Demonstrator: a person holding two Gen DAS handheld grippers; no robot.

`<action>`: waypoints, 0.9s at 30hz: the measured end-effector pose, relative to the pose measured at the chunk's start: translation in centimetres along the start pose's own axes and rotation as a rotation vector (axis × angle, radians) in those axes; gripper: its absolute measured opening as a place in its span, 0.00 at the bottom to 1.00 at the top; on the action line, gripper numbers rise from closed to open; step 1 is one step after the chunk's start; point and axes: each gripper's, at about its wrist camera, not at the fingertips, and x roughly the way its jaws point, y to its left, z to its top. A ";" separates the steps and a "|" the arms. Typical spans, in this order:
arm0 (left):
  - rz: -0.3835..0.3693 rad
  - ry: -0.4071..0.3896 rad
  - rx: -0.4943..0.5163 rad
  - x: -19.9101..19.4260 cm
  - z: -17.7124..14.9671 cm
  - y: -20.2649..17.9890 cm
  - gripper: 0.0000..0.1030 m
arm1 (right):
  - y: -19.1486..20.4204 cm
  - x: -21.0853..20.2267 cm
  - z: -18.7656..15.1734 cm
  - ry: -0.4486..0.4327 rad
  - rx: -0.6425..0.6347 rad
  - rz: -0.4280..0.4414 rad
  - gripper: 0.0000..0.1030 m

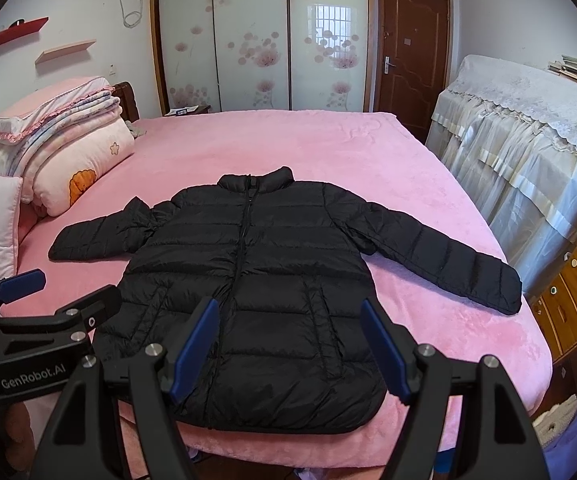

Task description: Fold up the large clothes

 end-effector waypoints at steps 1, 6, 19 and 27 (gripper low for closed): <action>0.000 -0.001 0.000 0.0 0.0 -0.1 0.99 | 0.0 0.1 0.1 0.001 -0.002 0.000 0.72; 0.002 -0.001 0.002 0.1 0.0 0.0 0.99 | 0.2 0.2 0.0 0.001 -0.004 -0.002 0.72; 0.004 0.009 0.004 1.3 0.4 0.1 0.99 | 0.0 1.8 0.1 0.029 0.003 -0.006 0.72; 0.012 0.020 0.011 2.2 0.7 -0.5 0.99 | -0.6 2.5 0.1 0.039 0.012 -0.005 0.72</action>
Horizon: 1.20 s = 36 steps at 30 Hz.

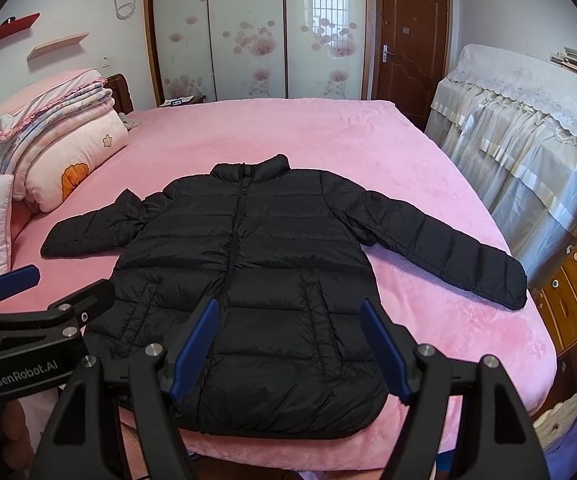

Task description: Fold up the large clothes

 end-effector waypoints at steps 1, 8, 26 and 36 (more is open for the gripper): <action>0.001 0.003 0.001 0.1 0.0 -0.1 0.99 | -0.1 0.1 0.0 0.002 0.001 0.002 0.72; 0.015 0.019 0.020 0.7 0.4 -1.1 0.99 | -1.0 0.8 -0.2 0.012 0.020 0.008 0.72; 0.035 0.039 0.063 0.9 1.5 -4.4 0.99 | -3.9 1.3 -0.3 0.012 0.063 0.049 0.72; 0.044 0.005 0.068 -0.9 1.9 -5.9 0.99 | -6.3 -0.2 -0.5 -0.019 0.092 0.072 0.72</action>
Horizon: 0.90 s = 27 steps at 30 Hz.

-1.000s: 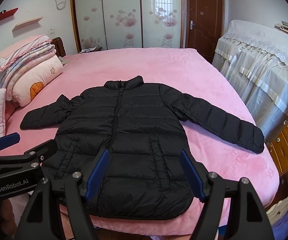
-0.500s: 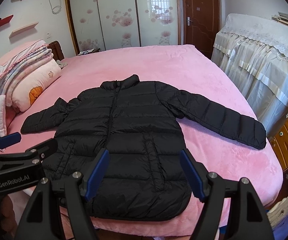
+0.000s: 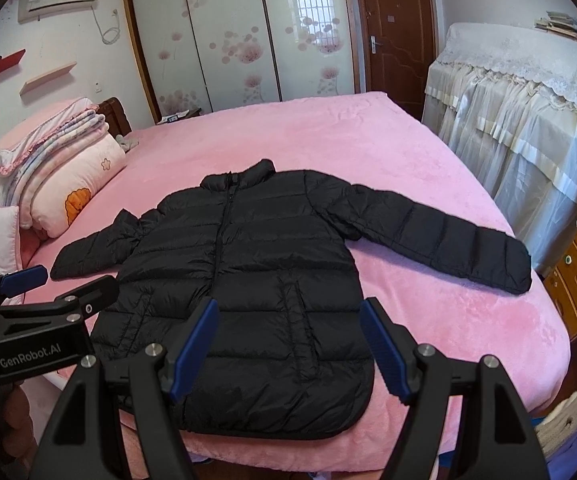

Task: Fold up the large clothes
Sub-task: 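Grasp the sleeve cuff with the right gripper and fold it across the jacket body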

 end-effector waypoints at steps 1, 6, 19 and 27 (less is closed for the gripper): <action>0.000 -0.004 -0.003 -0.2 0.0 -0.1 0.99 | -0.2 -0.2 0.1 -0.007 -0.005 -0.001 0.72; 0.019 -0.034 0.003 -1.1 0.4 -1.0 0.99 | -1.1 -1.0 0.5 -0.029 -0.034 0.002 0.72; 0.059 -0.126 0.109 -1.3 3.0 -6.5 0.99 | -7.6 0.4 2.0 -0.027 0.067 -0.014 0.72; 0.040 -0.209 0.215 2.7 6.5 -12.3 0.99 | -16.4 5.8 2.5 0.001 0.280 -0.075 0.72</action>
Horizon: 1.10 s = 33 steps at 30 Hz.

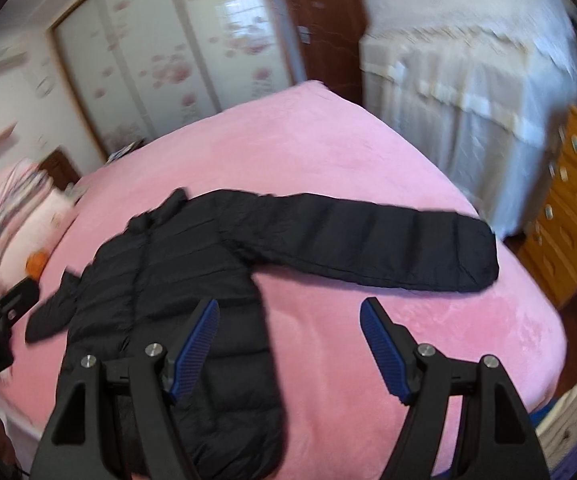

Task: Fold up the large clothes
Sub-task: 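Grasp the sleeve cuff with the right gripper and fold it across the jacket body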

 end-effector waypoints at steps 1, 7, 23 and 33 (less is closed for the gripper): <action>-0.004 -0.016 0.010 0.6 0.3 -0.7 0.99 | -1.4 0.9 0.3 0.005 0.041 -0.013 0.72; -0.060 -0.070 0.046 6.0 1.7 -5.4 0.99 | -9.4 5.5 0.6 0.047 0.309 -0.038 0.72; -0.185 0.095 -0.036 17.6 0.8 -10.2 0.99 | -22.3 14.0 -2.8 0.045 0.800 -0.100 0.71; -0.147 0.124 -0.101 17.3 -2.2 -5.8 0.99 | -17.5 13.7 1.2 -0.068 0.507 -0.223 0.04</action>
